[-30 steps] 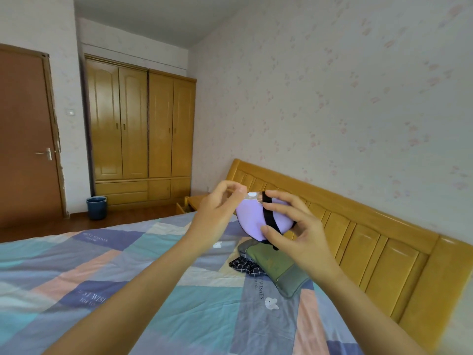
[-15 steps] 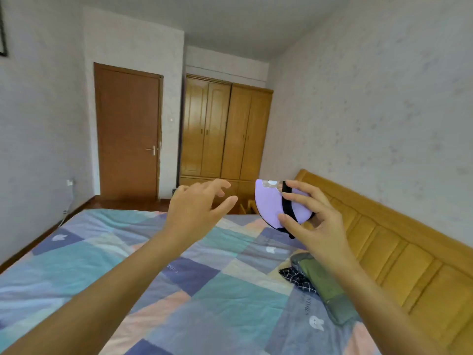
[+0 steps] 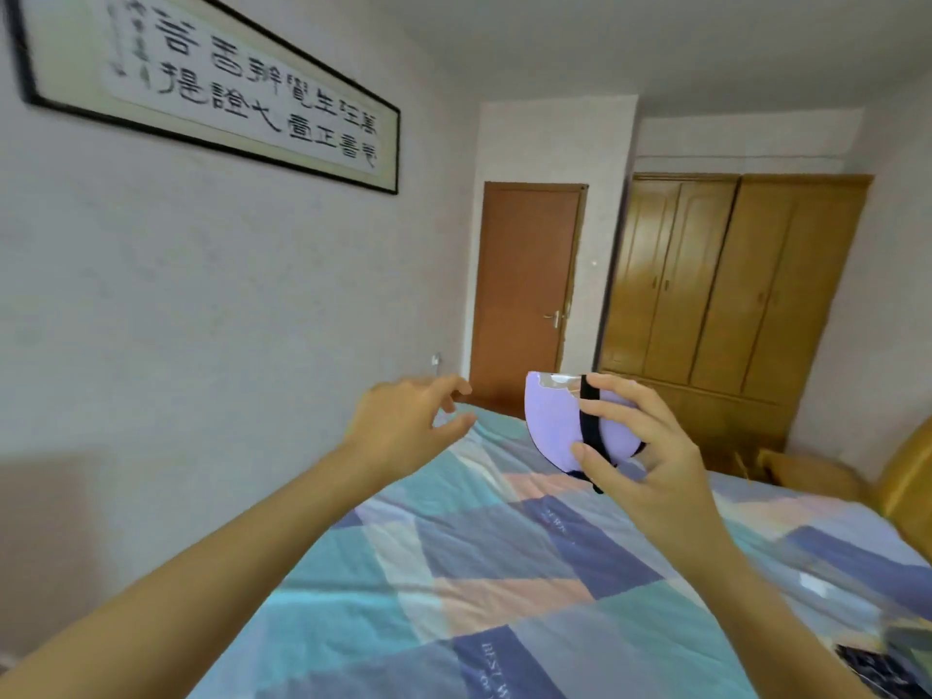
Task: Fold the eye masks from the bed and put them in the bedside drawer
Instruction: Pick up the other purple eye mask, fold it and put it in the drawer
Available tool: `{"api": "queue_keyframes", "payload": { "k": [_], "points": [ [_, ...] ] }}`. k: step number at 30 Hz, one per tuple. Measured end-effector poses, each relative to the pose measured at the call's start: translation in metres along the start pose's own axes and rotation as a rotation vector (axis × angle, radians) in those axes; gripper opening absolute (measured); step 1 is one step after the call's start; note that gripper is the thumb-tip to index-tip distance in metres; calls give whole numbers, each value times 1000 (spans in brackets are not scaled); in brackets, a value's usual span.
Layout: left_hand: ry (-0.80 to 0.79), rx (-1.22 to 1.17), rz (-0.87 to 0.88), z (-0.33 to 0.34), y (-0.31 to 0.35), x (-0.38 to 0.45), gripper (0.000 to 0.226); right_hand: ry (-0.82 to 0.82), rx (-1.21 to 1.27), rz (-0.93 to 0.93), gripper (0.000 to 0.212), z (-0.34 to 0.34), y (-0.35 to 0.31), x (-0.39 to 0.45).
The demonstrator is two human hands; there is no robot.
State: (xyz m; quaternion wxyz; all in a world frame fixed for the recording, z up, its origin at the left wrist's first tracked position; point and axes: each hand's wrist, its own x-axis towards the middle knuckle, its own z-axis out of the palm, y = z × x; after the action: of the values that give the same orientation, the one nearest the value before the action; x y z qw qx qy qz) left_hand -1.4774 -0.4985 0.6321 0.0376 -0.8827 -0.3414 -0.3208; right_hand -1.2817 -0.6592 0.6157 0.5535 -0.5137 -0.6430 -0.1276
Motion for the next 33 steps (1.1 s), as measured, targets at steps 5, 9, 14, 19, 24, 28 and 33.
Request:
{"api": "queue_keyframes", "payload": {
  "k": [5,9,14,19,24,28,33],
  "points": [
    [2,104,-111,-46,-45,-37,37,-78,155,-43,37,60,-28,15],
    [15,159,-185,-86,-88,-67,38,-118,251,-66,34,110,-60,31],
    [58,192,-289,-133,-154,-107,36,-176,334,-123,34,181,-107,46],
    [71,231,-354,-181,-223,-155,33,-203,384,-159,35,255,-166,51],
    [63,280,-414,-232,-296,-210,32,-246,460,-203,29,333,-226,51],
    [42,321,-482,-264,-349,-256,33,-287,555,-212,27,396,-273,47],
    [60,356,-559,-294,-408,-296,33,-321,639,-279,27,477,-322,50]
  ]
}}
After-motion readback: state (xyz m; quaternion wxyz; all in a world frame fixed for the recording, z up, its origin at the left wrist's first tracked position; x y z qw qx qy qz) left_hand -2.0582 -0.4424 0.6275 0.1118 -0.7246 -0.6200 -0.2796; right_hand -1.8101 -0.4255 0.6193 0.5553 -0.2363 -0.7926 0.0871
